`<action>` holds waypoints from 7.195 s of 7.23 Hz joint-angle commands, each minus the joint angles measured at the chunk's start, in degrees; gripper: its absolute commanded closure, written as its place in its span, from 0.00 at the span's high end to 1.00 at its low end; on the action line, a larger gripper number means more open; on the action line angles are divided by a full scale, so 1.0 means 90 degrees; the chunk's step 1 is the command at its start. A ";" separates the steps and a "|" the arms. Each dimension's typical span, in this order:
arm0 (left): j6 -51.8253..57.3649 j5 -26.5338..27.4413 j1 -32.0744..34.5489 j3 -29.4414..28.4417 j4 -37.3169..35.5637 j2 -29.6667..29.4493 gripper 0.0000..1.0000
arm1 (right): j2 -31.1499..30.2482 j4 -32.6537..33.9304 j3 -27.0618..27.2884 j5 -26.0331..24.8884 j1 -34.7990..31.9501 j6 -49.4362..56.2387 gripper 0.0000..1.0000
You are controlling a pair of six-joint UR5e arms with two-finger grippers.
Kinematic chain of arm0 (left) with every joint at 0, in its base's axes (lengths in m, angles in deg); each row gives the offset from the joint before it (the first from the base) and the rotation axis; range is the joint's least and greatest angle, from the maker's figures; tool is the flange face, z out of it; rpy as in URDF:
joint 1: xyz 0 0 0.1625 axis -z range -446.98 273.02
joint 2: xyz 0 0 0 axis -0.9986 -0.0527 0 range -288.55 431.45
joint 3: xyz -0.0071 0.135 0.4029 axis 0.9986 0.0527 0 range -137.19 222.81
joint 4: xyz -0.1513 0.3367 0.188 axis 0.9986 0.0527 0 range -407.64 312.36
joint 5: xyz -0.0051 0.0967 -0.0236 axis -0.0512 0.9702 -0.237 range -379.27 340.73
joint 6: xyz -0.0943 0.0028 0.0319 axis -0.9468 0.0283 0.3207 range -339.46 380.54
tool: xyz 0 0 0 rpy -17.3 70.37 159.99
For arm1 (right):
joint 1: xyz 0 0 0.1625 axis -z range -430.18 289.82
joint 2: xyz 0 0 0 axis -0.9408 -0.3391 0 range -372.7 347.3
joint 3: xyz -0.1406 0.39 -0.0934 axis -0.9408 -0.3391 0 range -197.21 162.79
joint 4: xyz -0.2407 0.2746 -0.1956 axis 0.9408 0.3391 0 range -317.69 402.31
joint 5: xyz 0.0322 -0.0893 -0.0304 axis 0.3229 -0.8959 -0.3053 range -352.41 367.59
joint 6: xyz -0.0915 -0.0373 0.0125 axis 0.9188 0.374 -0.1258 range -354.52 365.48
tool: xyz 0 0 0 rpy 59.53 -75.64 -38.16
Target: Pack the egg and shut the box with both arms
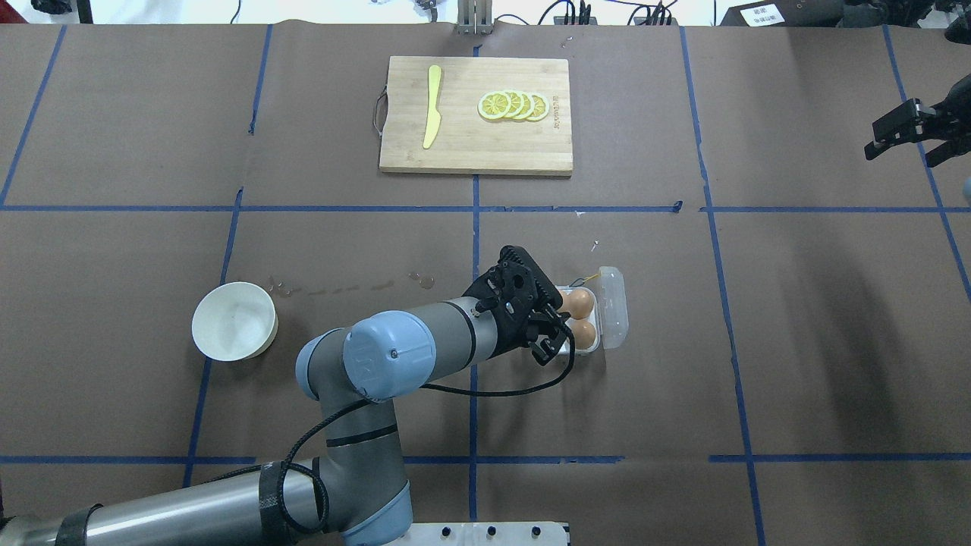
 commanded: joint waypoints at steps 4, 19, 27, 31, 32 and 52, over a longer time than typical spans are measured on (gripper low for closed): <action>-0.0001 0.0010 -0.0111 -0.0065 -0.0040 -0.0022 0.00 | 0.0000 0.0000 -0.0030 0.0000 0.0000 0.0000 1.00; -0.0021 -0.1976 0.2696 0.2210 -0.4381 0.0475 1.00 | 0.0078 -0.1670 0.0379 -0.0291 0.1404 -0.2164 1.00; -0.0031 -0.4521 0.5609 0.1956 -0.4854 0.3150 1.00 | -0.0136 -0.1660 0.1668 -0.1729 0.3377 -0.3897 0.00; -0.0020 -0.5058 0.5914 0.1878 -0.4845 0.3405 1.00 | -0.0303 -0.1650 0.1982 -0.1933 0.4110 -0.3897 0.00; -0.0020 -0.5078 0.5924 0.1897 -0.4845 0.3454 1.00 | -0.0071 -0.1592 0.2059 -0.2040 0.4237 -0.3916 0.00; 0.3456 -0.5205 0.7867 0.1547 -0.5526 0.4665 1.00 | -0.0566 0.1513 0.0294 -0.0216 -0.1229 0.3434 1.00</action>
